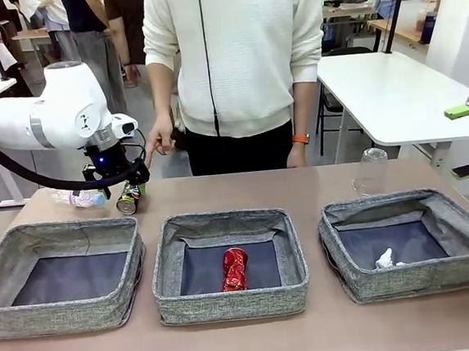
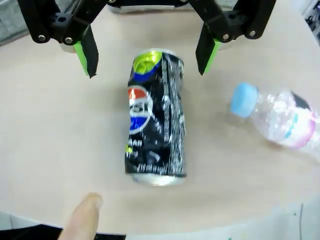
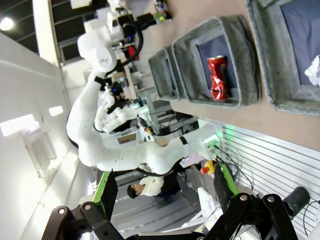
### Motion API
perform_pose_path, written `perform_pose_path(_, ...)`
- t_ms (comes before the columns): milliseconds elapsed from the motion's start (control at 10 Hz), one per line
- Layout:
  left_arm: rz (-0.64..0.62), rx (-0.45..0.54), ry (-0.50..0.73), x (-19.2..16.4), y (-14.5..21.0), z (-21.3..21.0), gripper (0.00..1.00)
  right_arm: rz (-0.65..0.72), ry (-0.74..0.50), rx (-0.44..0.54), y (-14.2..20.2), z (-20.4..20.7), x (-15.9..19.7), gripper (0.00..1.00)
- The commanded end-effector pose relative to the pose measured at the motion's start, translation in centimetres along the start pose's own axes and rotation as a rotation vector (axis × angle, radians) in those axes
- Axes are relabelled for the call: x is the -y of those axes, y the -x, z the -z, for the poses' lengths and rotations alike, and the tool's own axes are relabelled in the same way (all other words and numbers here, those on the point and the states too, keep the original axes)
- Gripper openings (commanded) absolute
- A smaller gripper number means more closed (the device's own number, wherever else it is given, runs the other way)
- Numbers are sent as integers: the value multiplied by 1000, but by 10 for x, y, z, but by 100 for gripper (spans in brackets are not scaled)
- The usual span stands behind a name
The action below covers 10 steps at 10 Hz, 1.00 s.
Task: Sort the waste into the appropriate baskets.
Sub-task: Pick up the waste item pointed out by the person.
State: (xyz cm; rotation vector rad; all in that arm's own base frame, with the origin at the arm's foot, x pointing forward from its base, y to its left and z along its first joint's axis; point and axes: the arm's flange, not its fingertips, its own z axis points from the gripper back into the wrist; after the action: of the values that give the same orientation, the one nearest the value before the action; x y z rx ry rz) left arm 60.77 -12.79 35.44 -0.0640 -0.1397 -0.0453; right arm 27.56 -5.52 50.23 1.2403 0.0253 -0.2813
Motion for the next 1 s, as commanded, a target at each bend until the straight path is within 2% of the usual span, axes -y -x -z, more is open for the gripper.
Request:
perform_pose_path(0, -9, 21, 5, 8, -9, 8, 100, -20, -7, 10, -3, 1, -3, 100)
perform_pose_path(200, -44, 68, -30, 9, -15, 35, 100, -20, -7, 10, -3, 1, -3, 100)
perform_pose_path(400, -50, 116, -60, 6, -10, 32, 100, -20, -7, 10, -3, 1, -3, 100)
perform_pose_path(500, -53, 91, -96, 5, -8, 32, 52, -20, -7, 10, -3, 1, -3, 100)
perform_pose_path(600, -50, 91, -98, 4, -6, 33, 40, -20, -7, 10, -3, 1, -3, 100)
perform_pose_path(700, -43, 81, -103, 4, -3, 32, 0, -20, -7, 10, -3, 1, -3, 100)
perform_pose_path(900, -38, 85, -99, 4, 0, 29, 0, -20, -7, 10, -3, 1, -3, 100)
